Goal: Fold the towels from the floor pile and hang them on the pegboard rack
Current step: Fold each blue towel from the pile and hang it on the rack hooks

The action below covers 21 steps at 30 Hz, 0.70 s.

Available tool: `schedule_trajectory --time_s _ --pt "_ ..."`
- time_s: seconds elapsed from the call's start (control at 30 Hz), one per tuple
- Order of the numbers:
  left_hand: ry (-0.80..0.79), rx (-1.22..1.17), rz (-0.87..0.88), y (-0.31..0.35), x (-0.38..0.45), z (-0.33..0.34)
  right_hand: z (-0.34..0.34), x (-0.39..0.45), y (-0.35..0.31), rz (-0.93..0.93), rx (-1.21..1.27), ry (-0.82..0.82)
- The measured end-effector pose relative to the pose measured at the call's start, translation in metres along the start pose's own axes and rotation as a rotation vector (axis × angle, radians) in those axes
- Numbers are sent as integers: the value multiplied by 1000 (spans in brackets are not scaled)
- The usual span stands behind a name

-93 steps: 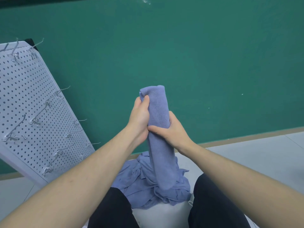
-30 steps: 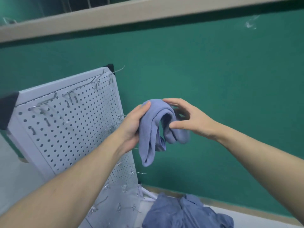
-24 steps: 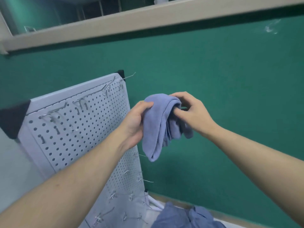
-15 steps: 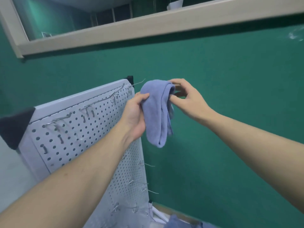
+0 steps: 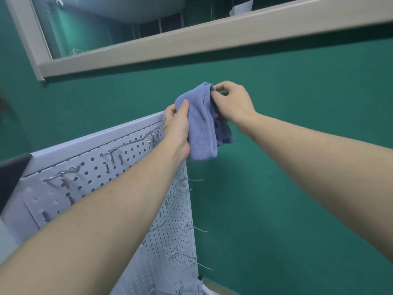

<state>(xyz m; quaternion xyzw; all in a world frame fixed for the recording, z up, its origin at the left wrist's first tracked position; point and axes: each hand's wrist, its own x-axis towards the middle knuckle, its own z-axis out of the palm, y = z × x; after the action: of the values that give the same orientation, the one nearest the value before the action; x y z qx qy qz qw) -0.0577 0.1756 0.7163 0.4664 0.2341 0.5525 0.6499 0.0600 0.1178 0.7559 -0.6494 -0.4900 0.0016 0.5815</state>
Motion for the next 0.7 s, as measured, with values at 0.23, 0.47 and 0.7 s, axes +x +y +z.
schedule_trajectory --time_s 0.23,0.47,0.7 --pt "62 12 54 -5 5 -1 15 5 8 55 -20 -81" --pt "-130 187 117 12 -6 15 -3 -4 20 -12 44 99" --pt "0 461 272 7 6 12 -1 3 15 32 -13 85"
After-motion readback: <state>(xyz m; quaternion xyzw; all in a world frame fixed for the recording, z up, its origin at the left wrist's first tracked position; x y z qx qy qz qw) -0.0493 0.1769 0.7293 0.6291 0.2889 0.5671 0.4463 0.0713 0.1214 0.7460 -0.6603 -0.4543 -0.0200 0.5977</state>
